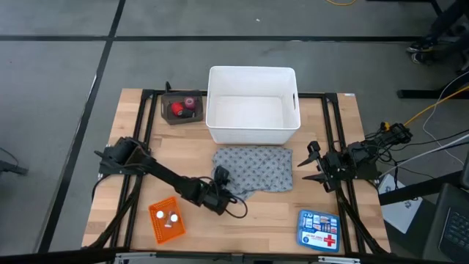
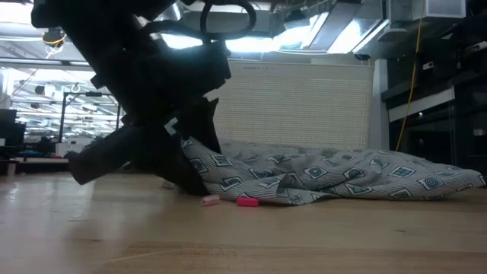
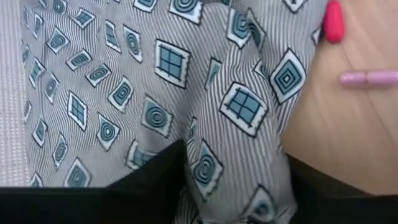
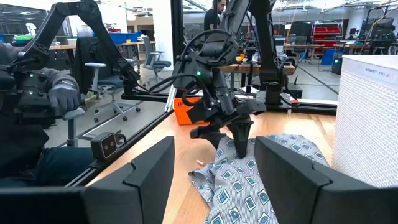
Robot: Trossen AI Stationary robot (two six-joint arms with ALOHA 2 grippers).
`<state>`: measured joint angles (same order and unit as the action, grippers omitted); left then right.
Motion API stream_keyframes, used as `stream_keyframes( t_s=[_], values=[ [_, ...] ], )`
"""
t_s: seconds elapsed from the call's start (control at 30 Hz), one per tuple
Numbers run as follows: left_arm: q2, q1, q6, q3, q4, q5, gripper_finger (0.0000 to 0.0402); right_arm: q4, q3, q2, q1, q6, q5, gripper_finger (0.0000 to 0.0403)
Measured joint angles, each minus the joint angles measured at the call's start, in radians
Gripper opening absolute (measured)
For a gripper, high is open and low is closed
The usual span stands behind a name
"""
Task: Pick & Place Medicine items
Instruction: Put the gray patient gown into the white laundry bin
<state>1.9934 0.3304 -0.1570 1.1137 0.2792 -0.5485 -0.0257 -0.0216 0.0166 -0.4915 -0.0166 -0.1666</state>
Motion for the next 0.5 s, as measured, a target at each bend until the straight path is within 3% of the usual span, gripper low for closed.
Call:
stream_keyframes(
  t_s=[0.3,0.5],
  values=[
    [-0.001,-0.005,0.048,0.003,0.002,-0.003,0.0028,0.0,0.0,0.0,0.0,0.0,0.0,0.0224],
    [-0.042,0.006,0.047,0.05,0.034,0.017,0.0016,0.0,0.0,0.0,0.0,0.0,0.0,0.0224]
  ],
)
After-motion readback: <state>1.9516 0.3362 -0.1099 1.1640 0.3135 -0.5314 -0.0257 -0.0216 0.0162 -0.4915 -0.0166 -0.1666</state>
